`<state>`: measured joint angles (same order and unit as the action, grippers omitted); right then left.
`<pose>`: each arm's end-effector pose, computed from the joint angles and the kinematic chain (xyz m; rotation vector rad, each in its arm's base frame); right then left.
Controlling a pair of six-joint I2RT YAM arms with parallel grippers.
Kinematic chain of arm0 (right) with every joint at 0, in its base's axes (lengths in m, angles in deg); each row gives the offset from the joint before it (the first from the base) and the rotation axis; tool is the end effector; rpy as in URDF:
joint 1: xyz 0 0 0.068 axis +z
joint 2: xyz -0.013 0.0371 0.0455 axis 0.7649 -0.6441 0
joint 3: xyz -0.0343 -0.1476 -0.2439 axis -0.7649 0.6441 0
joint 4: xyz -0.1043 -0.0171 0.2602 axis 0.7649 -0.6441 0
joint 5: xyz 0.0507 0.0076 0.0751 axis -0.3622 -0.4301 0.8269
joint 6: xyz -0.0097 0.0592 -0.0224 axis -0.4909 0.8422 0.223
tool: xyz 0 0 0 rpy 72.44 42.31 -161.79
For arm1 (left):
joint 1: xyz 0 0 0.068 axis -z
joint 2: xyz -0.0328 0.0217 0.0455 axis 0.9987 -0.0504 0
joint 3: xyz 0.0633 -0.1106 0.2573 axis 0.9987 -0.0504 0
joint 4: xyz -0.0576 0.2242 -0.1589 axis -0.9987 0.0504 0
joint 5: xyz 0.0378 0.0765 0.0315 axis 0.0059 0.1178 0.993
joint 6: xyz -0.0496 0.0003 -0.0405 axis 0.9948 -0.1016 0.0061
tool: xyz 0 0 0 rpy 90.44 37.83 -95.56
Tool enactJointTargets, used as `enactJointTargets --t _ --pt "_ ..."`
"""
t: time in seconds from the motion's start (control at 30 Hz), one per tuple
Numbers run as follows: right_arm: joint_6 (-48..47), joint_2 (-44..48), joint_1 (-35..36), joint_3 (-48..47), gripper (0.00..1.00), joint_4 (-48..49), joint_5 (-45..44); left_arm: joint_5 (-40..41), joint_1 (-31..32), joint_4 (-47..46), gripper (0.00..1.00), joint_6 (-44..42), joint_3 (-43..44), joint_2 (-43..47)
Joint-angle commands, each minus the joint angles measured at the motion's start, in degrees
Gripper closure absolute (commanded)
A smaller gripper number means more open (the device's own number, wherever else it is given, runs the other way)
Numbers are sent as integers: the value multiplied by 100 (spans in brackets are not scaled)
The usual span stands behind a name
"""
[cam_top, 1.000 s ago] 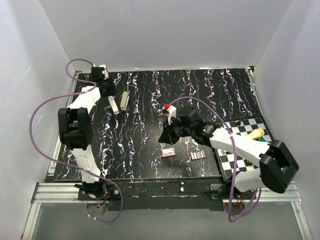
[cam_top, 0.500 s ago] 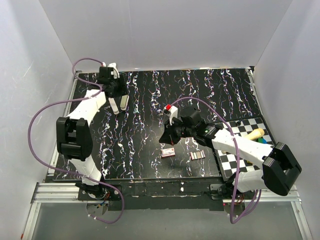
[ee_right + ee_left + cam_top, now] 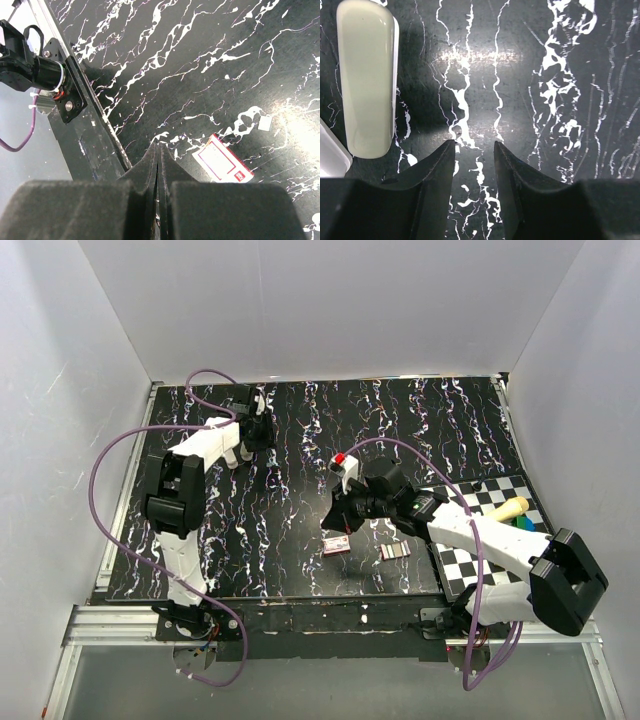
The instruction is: Unload the staples from the stapler
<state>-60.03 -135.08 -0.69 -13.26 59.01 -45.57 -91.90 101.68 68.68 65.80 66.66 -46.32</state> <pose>0.1907 0.2481 0.2549 -0.8249 2.0655 1.0710 0.4491 -0.1211 0.1953 -0.0962 2.5625 -0.3459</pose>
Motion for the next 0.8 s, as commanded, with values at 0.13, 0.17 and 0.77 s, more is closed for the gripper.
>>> enactJointTargets --t 0.13,0.17,0.77 --pt "-95 162 27 40 99 189 39 399 125 156 70 60 380 -250" --pt "-95 153 27 49 99 189 30 625 151 173 70 52 398 -268" --pt "-16 21 27 84 99 286 118 1066 213 253 70 -72 161 -593"
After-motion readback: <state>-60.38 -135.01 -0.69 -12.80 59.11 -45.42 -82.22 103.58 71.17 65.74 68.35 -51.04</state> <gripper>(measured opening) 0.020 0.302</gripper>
